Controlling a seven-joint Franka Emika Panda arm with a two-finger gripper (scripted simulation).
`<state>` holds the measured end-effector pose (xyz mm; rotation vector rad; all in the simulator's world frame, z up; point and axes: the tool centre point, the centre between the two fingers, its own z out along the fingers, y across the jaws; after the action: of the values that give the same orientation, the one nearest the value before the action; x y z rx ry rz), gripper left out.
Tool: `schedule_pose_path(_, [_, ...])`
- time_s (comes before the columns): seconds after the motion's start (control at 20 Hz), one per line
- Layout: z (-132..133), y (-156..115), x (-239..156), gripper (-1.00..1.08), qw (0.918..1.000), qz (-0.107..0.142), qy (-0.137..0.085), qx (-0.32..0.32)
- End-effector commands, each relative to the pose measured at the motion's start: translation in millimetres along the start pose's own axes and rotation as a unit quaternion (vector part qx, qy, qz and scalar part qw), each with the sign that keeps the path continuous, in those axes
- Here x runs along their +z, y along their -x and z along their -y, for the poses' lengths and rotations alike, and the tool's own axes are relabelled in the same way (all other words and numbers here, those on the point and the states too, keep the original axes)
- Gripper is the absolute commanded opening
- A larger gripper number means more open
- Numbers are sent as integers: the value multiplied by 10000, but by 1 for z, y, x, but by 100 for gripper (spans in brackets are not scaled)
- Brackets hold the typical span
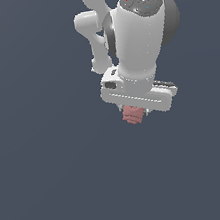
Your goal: Pick up the object and move it to a goal position.
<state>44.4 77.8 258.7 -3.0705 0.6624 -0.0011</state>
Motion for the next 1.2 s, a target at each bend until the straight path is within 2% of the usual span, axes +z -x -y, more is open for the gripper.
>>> schedule_pose_path(0.0, [-3, -1, -30, -100, 10000, 3, 2, 2])
schedule_pose_path(0.6, [-12, -9, -155, -100, 10000, 3, 3, -1])
schedule_pose_path(1.15, [-16, -16, -223, -100, 10000, 3, 4, -3])
